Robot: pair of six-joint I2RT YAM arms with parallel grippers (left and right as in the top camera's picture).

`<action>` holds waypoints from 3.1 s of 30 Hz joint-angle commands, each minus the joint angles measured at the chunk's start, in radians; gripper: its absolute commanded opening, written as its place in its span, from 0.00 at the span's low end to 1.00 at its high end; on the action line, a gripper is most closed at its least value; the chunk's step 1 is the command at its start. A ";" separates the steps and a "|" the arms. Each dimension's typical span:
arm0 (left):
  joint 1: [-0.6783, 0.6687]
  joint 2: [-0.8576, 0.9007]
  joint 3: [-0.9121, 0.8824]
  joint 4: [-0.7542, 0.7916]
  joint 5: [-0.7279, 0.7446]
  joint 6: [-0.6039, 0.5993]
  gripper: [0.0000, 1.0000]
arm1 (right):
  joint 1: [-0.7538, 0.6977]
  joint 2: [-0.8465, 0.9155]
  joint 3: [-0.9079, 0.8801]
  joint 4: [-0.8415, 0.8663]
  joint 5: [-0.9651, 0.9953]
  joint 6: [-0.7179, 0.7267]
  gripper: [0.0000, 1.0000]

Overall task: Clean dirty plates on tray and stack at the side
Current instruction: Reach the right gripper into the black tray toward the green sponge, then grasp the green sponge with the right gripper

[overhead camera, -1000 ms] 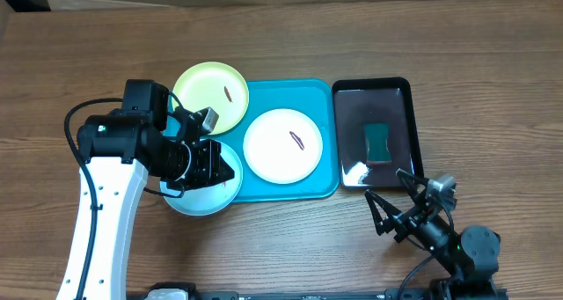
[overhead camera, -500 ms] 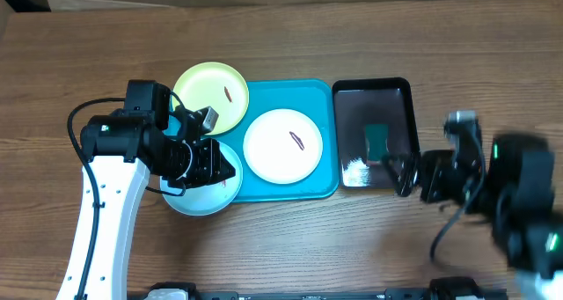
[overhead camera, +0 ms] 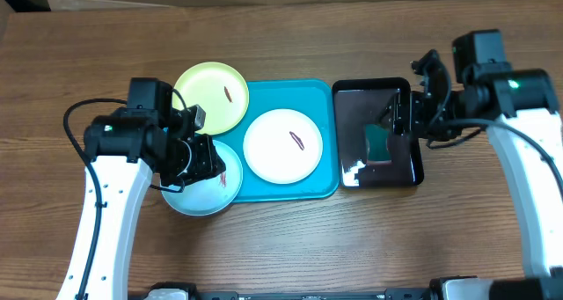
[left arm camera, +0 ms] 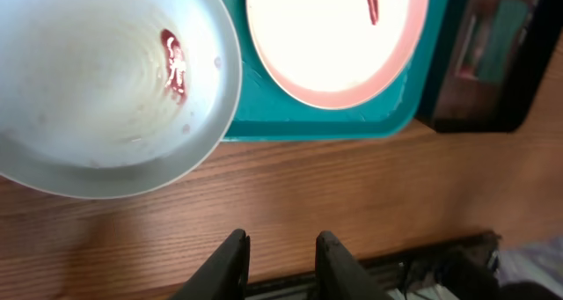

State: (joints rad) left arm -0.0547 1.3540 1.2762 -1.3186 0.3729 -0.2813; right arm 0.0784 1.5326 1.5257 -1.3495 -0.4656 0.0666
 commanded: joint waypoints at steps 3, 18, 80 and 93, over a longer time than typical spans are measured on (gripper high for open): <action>-0.079 0.006 -0.052 0.079 -0.166 -0.148 0.28 | 0.010 0.048 0.025 0.009 0.081 -0.007 0.63; -0.229 0.007 -0.259 0.417 -0.258 -0.352 0.30 | 0.155 0.052 -0.061 0.185 0.441 0.125 0.65; -0.243 0.108 -0.268 0.508 -0.269 -0.377 0.34 | 0.190 0.198 -0.630 0.968 0.510 0.151 0.72; -0.243 0.108 -0.268 0.508 -0.268 -0.378 0.35 | 0.190 0.266 -0.630 1.038 0.528 0.151 0.59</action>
State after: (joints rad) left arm -0.2886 1.4593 1.0176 -0.8139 0.1146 -0.6521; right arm 0.2638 1.7664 0.9031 -0.3122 0.0601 0.2119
